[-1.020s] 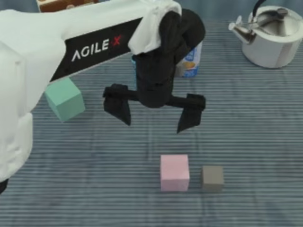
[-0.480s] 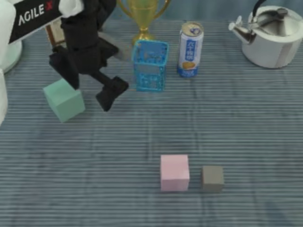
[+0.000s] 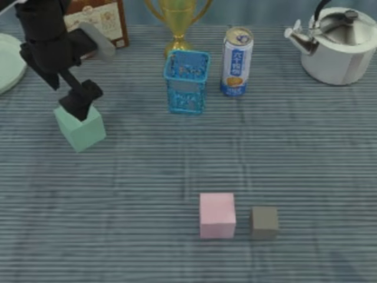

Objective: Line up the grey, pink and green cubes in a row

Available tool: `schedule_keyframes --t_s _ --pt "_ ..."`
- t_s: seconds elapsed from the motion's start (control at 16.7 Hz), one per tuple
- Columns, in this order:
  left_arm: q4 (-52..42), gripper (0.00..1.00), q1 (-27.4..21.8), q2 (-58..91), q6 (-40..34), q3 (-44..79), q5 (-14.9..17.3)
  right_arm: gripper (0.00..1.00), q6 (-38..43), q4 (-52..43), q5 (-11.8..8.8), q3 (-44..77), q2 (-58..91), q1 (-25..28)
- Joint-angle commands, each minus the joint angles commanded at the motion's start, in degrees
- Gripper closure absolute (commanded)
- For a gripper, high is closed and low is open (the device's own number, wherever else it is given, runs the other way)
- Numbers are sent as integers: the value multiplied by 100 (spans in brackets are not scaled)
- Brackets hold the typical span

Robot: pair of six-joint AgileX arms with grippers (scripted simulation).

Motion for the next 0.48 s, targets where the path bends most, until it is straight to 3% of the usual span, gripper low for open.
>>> schedule_keyframes --t_s 0.48 --pt "415 0 -8 85 -8 -341 1 0 0 0 0 0 0 0"
